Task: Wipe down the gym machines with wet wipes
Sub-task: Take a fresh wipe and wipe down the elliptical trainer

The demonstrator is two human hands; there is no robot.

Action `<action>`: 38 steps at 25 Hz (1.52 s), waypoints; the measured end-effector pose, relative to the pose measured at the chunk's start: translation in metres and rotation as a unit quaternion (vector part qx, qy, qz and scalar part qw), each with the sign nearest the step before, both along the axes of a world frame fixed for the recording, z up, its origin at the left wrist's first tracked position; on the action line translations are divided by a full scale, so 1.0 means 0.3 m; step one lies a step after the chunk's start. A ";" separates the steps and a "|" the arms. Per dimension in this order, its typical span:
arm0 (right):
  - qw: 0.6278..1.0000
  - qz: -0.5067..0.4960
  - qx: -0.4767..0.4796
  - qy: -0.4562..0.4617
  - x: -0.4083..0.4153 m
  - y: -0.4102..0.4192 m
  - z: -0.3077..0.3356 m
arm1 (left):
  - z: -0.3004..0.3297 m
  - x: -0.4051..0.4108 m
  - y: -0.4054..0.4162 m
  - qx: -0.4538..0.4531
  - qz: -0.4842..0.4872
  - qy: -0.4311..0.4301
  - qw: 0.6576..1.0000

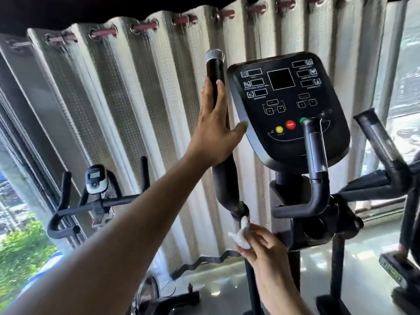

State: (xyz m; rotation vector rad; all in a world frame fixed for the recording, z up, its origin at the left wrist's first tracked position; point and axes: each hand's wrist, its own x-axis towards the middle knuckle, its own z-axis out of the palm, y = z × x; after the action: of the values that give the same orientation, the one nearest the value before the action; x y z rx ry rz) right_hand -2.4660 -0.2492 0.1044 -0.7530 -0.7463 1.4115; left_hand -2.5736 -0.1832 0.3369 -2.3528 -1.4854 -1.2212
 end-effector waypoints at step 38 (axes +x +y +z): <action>0.986 -0.018 -0.069 0.153 -0.107 -0.056 0.229 | -0.048 -0.003 0.023 0.042 -0.043 -0.085 0.995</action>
State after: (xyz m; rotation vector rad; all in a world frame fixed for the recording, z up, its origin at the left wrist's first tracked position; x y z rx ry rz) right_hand -2.4980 -0.2661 0.1731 -0.6322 -0.3991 1.5143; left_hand -2.5746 -0.1763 0.3224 -2.3310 -1.3611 -1.5068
